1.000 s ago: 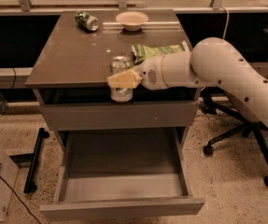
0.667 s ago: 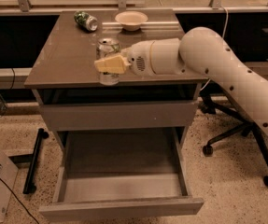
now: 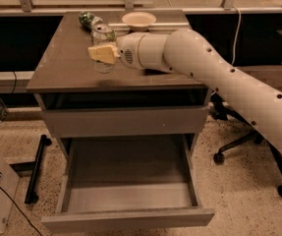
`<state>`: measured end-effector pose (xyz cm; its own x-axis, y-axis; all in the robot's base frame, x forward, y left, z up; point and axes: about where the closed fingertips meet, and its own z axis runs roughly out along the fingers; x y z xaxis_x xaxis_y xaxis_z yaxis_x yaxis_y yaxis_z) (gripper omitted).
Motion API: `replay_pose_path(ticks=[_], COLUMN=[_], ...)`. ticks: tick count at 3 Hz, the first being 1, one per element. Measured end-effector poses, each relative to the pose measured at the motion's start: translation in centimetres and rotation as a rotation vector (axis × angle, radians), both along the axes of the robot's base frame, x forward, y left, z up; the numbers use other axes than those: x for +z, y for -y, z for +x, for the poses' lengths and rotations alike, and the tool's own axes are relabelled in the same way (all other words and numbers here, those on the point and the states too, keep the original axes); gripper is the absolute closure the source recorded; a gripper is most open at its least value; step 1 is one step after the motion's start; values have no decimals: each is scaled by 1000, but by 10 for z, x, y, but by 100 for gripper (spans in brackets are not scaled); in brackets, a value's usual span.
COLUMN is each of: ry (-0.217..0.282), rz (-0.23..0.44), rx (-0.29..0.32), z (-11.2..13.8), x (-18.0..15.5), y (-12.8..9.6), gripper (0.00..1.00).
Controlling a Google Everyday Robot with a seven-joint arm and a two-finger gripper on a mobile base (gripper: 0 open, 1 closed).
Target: Pick 7up can from middle drawer and place on counter
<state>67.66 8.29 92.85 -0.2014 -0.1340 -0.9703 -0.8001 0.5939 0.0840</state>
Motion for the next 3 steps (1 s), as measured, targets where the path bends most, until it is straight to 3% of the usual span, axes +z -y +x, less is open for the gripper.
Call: replay_pose_path(ticks=[1,2,3], ry=[86,94,88], rz=[-11,-40,-48], rx=[-103,-154,-163], z=[42,69,73], x=[-5,-21,-26], y=[-7,-9,-4], gripper=[73,50,27])
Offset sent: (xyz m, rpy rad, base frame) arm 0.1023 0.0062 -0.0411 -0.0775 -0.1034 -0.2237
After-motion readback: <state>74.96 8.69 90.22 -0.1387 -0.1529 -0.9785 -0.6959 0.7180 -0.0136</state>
